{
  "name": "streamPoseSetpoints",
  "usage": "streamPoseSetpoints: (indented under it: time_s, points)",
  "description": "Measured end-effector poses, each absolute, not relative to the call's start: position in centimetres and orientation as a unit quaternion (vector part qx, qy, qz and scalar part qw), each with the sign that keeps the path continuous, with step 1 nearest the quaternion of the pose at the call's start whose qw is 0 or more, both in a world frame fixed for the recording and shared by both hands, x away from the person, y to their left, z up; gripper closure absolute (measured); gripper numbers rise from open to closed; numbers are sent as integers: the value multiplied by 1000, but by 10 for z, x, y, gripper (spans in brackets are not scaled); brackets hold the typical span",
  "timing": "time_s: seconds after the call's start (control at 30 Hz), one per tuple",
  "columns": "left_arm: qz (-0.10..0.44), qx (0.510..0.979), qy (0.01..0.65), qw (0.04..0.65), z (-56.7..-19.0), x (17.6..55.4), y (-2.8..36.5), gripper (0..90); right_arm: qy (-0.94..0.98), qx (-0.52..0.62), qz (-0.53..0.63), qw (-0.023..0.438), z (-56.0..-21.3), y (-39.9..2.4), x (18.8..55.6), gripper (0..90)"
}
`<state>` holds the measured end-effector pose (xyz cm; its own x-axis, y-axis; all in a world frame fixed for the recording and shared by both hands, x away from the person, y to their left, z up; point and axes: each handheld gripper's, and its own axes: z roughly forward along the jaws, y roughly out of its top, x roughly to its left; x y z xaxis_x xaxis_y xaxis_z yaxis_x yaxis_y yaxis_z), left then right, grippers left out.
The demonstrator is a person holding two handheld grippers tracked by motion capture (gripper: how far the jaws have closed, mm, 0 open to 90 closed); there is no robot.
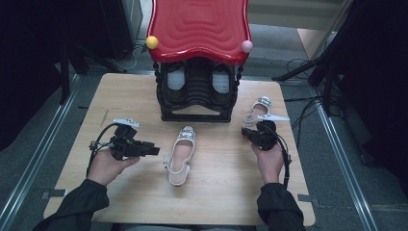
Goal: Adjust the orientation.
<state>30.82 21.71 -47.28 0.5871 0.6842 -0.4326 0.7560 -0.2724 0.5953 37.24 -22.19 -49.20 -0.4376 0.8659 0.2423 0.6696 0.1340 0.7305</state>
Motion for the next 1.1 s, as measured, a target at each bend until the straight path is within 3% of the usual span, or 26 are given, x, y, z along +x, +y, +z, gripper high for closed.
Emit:
streamPoseSetpoints:
  time_s: [1.1]
  points:
    - [-46,801,442,402,-470,321,213,558,716,559,401,118,-487,-271,346,878]
